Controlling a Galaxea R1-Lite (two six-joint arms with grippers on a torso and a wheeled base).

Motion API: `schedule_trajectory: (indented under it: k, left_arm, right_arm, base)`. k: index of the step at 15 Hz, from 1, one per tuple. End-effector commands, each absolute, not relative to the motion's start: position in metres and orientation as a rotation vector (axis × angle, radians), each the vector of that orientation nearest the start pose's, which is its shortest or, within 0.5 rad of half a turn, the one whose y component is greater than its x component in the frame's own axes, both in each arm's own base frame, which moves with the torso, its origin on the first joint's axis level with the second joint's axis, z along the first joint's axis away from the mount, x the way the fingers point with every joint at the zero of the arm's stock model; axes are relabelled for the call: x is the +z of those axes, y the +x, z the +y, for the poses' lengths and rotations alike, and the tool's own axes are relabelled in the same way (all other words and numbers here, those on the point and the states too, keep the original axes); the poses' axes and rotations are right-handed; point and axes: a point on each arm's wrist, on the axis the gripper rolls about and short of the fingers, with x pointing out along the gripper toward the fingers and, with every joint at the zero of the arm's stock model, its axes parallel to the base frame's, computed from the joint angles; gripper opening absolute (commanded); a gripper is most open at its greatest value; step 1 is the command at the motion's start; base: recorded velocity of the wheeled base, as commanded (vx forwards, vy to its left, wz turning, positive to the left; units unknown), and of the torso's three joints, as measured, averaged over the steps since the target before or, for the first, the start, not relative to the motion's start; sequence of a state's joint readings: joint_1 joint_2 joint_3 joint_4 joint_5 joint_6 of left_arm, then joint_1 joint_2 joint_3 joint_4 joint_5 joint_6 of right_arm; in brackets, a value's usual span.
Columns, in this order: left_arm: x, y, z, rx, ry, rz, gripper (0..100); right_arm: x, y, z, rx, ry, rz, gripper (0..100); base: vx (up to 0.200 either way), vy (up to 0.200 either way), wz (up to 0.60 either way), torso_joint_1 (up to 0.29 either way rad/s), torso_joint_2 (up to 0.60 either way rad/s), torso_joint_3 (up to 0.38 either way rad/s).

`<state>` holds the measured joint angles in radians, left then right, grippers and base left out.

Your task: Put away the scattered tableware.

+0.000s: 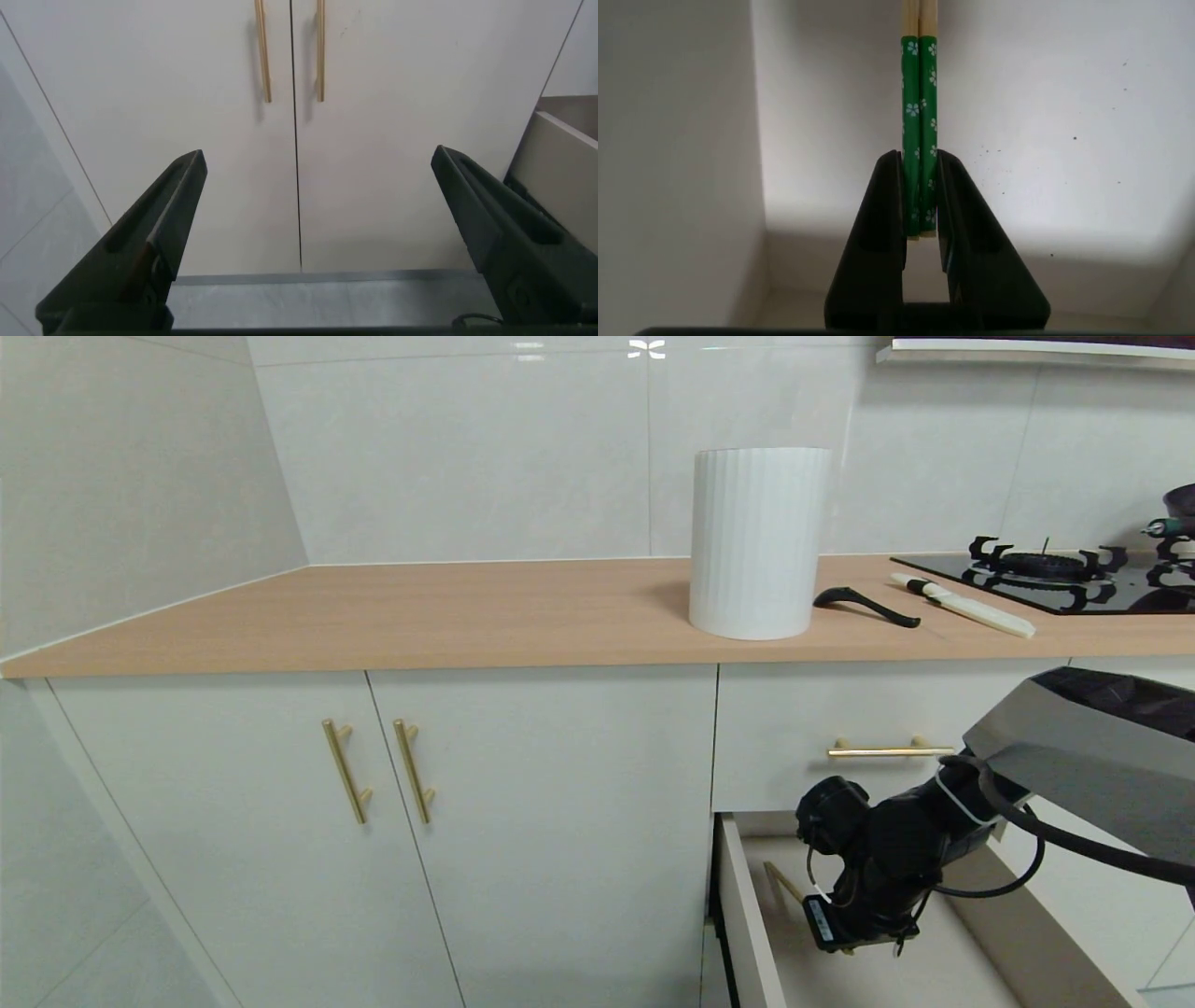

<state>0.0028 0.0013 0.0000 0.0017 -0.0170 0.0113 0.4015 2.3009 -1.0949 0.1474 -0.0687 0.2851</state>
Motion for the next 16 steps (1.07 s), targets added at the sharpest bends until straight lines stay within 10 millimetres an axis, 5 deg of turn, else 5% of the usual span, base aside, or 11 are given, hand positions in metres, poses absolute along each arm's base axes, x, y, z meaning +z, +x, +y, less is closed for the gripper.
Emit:
schedule_trajectory:
  k: [1,8,9,16]
  left_arm:
    - [0.0754,-0.0227,-0.0004,-0.014,0.012,0.003,100]
    - [0.0754,-0.0227,-0.0004,-0.014,0.011,0.003,100]
    - [0.0754,-0.0227,-0.0004,-0.014,0.012,0.003,100]
    - [0.0754,-0.0227,-0.0004,-0.014,0.011,0.003,100]
  right_arm:
    - [-0.0138,0.3265,0.1377,0.09,-0.078,1.345,0]
    - [-0.014,0.3262,0.1375,0.088,-0.08,1.346,0]
    - [-0.0138,0.3265,0.1377,0.088,-0.079,1.345,100]
    - [-0.0134,0.3265,0.1376,0.088,-0.077,1.342,100]
  base:
    - [0.0,0.0,0.0,0.0,0.0,0.0]
    - [0.0,0.0,0.0,0.0,0.0,0.0]
    - [0.0,0.0,0.0,0.0,0.0,0.0]
    - [0.0,0.0,0.0,0.0,0.0,0.0]
